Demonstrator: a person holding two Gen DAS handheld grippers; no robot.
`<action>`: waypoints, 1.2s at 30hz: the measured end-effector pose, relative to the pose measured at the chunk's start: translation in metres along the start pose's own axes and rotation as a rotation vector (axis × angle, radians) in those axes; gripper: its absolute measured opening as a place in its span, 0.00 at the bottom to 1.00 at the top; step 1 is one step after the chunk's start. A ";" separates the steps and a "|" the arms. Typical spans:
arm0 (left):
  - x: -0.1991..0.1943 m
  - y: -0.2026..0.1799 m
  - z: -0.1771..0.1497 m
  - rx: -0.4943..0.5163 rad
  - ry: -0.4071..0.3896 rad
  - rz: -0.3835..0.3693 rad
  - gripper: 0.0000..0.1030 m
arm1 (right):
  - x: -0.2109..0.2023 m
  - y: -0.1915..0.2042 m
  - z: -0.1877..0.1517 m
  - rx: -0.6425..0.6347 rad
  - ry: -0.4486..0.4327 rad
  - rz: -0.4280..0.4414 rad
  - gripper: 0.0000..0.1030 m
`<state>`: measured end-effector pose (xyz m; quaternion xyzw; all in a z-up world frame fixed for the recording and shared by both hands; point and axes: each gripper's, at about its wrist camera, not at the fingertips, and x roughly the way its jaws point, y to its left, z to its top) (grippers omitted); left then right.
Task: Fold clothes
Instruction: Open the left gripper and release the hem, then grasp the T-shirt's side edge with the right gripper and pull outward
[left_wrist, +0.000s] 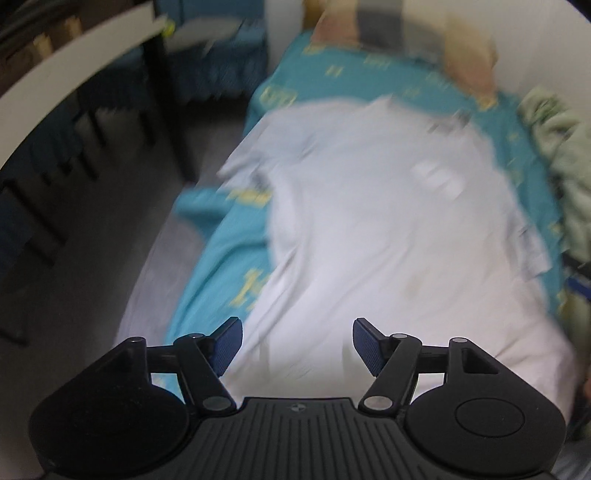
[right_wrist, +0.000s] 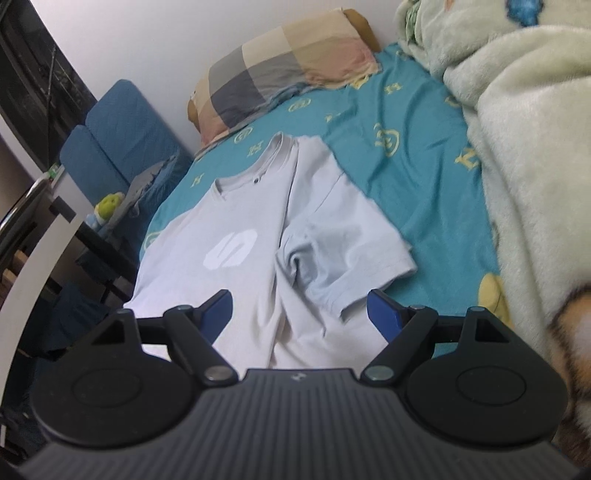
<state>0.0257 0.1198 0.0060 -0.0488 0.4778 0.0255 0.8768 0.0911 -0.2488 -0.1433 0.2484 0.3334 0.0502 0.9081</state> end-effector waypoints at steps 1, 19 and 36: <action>0.003 -0.012 0.000 -0.005 -0.038 -0.021 0.73 | -0.001 -0.002 0.002 -0.001 -0.014 -0.007 0.79; 0.130 -0.092 -0.032 0.032 -0.149 -0.144 0.74 | 0.081 -0.036 0.034 -0.114 -0.027 -0.155 0.72; 0.129 -0.083 -0.018 0.017 -0.190 -0.224 0.74 | 0.100 -0.009 0.058 -0.343 -0.059 -0.306 0.08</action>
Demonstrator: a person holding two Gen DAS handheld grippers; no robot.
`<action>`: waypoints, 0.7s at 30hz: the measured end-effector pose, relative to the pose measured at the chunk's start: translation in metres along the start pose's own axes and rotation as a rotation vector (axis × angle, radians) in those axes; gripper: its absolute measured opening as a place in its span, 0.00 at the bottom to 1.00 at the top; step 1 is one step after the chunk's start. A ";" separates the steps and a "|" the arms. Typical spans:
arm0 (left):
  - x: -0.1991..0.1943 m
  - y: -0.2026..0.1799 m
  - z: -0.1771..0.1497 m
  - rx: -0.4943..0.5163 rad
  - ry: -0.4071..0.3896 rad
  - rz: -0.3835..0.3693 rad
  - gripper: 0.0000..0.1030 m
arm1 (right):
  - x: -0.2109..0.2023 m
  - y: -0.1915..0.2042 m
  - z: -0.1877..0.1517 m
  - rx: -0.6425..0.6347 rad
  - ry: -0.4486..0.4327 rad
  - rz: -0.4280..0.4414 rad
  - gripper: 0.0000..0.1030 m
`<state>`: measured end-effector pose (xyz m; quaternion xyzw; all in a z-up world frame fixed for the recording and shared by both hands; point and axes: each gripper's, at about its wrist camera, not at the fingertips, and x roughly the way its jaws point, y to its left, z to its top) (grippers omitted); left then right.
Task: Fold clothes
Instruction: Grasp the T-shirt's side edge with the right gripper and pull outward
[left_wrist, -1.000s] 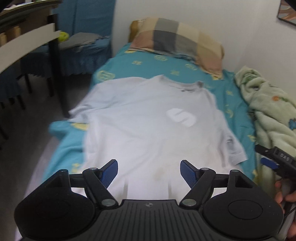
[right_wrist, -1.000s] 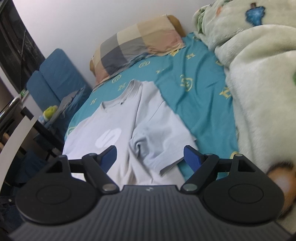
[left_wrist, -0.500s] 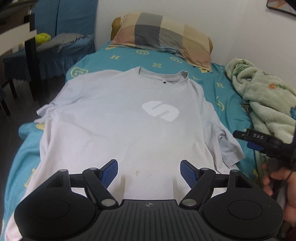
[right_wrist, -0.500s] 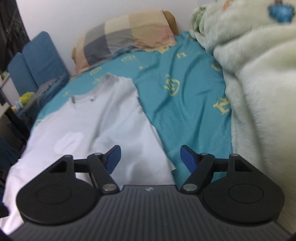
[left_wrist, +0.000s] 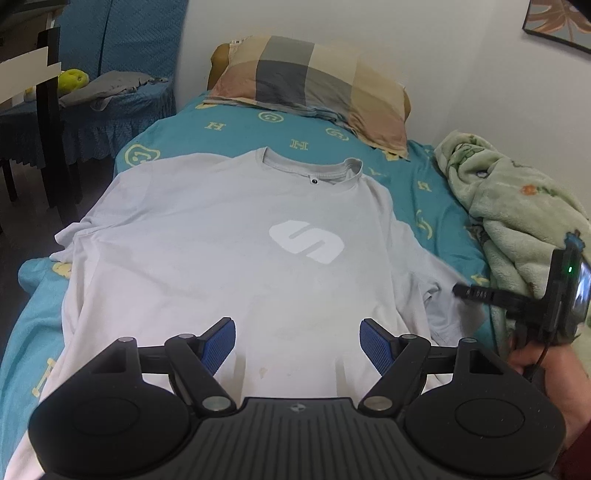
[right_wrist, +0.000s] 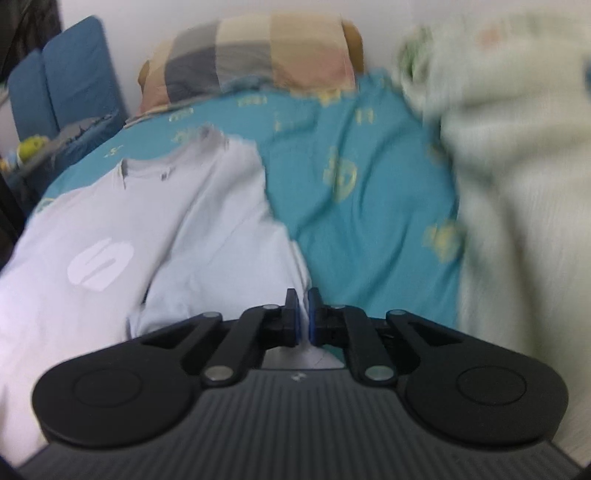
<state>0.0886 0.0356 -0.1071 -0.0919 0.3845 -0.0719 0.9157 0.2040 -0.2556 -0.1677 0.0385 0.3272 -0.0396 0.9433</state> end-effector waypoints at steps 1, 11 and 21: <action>0.000 0.001 0.000 -0.001 0.000 0.001 0.74 | -0.005 0.003 0.010 -0.037 -0.028 -0.026 0.08; 0.026 0.009 -0.005 0.009 0.043 0.059 0.74 | 0.038 -0.010 0.132 -0.255 -0.141 -0.268 0.08; 0.069 0.016 -0.007 0.006 0.123 0.066 0.74 | 0.147 -0.028 0.077 -0.275 0.055 -0.326 0.08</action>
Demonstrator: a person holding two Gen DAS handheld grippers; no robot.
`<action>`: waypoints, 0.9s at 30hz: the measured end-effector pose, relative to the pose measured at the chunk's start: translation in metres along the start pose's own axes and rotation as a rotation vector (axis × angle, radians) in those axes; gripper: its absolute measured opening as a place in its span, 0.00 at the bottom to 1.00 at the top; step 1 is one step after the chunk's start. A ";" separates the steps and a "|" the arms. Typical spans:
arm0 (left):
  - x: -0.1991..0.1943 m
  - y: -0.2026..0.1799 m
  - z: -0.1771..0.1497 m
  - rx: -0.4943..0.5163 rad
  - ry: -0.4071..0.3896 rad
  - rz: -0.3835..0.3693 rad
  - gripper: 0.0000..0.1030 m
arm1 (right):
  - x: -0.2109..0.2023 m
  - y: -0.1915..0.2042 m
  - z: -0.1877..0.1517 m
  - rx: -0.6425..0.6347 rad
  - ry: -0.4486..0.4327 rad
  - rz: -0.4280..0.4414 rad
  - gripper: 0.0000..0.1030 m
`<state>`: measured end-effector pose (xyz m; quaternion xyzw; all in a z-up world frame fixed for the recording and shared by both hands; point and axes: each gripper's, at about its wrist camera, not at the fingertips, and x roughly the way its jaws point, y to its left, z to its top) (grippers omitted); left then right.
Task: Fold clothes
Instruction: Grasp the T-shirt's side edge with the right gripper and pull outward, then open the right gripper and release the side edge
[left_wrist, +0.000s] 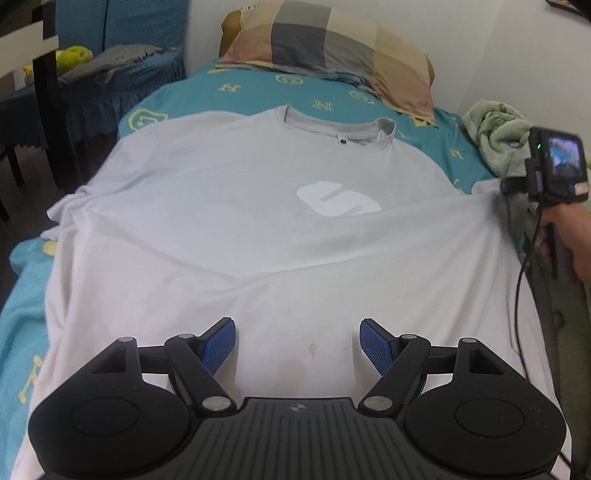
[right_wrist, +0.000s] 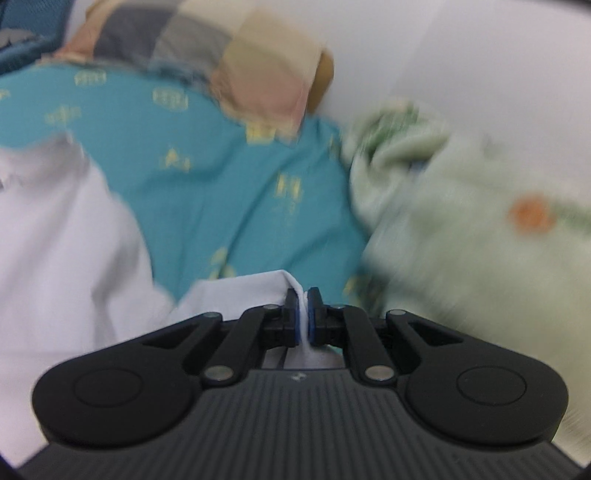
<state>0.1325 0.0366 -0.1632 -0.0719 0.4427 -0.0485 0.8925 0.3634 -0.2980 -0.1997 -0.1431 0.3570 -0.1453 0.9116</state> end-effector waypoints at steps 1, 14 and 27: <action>0.003 0.000 0.000 0.002 0.006 -0.003 0.74 | 0.003 0.001 -0.008 0.024 0.018 0.016 0.09; -0.017 -0.007 -0.004 0.026 -0.015 -0.040 0.74 | -0.138 -0.041 -0.024 0.154 0.026 0.362 0.69; -0.060 -0.004 -0.006 -0.006 -0.038 -0.074 0.74 | -0.279 -0.012 -0.170 -0.348 0.679 0.735 0.69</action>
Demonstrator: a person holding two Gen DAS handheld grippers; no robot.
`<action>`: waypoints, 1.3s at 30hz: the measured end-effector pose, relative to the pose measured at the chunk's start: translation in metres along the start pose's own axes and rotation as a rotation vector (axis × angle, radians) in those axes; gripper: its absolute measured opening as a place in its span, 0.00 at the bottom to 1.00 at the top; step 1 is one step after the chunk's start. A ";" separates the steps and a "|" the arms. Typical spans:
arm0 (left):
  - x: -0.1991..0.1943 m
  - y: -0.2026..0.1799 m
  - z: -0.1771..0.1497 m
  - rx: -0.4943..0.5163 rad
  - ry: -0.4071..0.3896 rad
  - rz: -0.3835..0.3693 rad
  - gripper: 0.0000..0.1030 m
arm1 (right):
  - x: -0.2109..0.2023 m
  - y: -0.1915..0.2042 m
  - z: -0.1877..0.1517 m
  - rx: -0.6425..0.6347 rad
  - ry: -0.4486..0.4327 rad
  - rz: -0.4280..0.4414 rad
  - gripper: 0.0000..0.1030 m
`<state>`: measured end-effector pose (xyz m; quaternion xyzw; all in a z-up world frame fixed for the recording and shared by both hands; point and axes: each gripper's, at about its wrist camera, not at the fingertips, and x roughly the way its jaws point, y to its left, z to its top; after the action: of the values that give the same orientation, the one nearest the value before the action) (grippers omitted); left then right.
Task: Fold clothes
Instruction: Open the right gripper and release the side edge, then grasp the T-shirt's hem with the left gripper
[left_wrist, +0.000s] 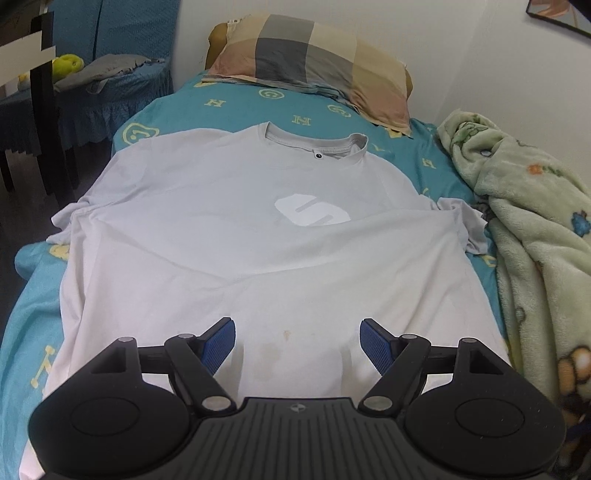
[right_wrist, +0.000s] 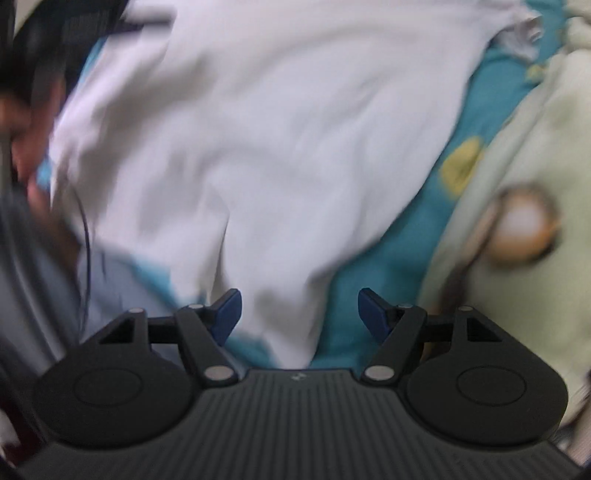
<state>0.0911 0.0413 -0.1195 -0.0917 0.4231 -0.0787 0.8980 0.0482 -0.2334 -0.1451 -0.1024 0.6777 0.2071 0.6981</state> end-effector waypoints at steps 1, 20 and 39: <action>-0.002 0.002 -0.001 -0.009 0.003 -0.002 0.74 | 0.008 0.004 -0.002 -0.006 0.028 -0.011 0.69; -0.030 0.055 -0.007 -0.229 0.063 -0.052 0.75 | 0.020 0.057 -0.027 -0.187 0.240 -0.194 0.04; -0.101 0.147 -0.038 -0.433 0.375 0.080 0.78 | -0.061 0.026 -0.043 0.292 -0.420 -0.033 0.69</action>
<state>0.0071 0.2027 -0.1020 -0.2484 0.5921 0.0331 0.7659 -0.0018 -0.2378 -0.0837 0.0335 0.5389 0.1123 0.8342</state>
